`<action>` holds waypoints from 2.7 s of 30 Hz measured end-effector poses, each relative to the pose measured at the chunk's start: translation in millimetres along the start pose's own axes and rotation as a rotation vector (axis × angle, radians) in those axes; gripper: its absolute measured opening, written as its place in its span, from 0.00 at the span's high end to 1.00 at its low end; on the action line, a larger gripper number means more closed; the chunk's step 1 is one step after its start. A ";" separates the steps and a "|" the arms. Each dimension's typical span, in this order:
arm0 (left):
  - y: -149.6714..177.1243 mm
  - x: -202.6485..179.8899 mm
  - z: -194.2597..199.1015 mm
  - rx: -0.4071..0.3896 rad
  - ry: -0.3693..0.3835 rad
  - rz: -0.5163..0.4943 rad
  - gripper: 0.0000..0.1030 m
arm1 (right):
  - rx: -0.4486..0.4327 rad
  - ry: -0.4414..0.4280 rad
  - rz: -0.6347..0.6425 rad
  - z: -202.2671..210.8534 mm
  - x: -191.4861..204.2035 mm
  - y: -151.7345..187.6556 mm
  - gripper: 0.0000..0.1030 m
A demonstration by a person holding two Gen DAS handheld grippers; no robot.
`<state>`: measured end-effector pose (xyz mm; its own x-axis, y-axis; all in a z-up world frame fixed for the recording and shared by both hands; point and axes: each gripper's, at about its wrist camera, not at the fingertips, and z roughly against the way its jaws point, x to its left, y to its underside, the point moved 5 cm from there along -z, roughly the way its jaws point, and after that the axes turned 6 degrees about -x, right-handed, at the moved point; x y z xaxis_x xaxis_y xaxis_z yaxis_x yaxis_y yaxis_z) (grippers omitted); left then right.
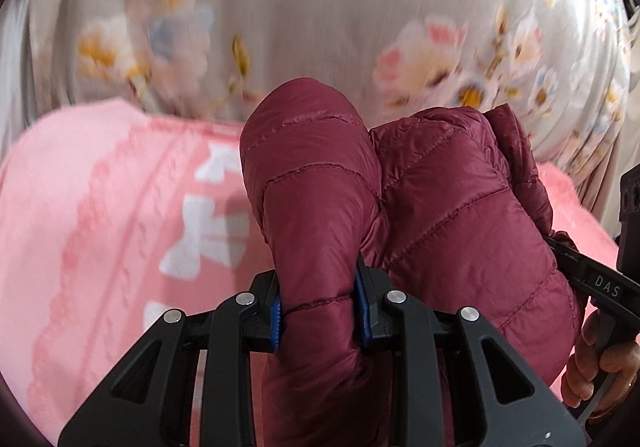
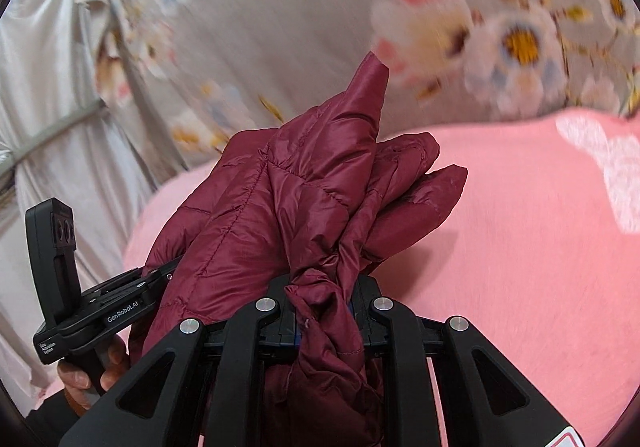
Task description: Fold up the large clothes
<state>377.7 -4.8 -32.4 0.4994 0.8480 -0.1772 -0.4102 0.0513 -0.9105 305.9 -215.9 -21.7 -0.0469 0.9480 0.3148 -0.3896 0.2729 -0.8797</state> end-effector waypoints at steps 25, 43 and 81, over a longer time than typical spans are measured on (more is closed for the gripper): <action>5.0 -6.1 14.5 0.215 -0.368 -0.032 0.25 | 0.083 0.305 0.074 21.8 23.4 -18.2 0.70; 32.1 -2.2 -32.7 0.302 -0.406 0.016 0.16 | 0.182 0.348 0.092 -35.7 9.8 29.2 0.72; 0.9 11.6 -25.8 0.218 -0.420 0.079 0.08 | 0.107 0.351 0.049 -26.8 -17.4 -25.1 0.75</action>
<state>402.8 -8.5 -44.9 0.1270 0.9913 -0.0353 -0.6073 0.0496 -0.7929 341.2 -234.9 -14.6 0.2434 0.9630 0.1158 -0.4894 0.2251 -0.8425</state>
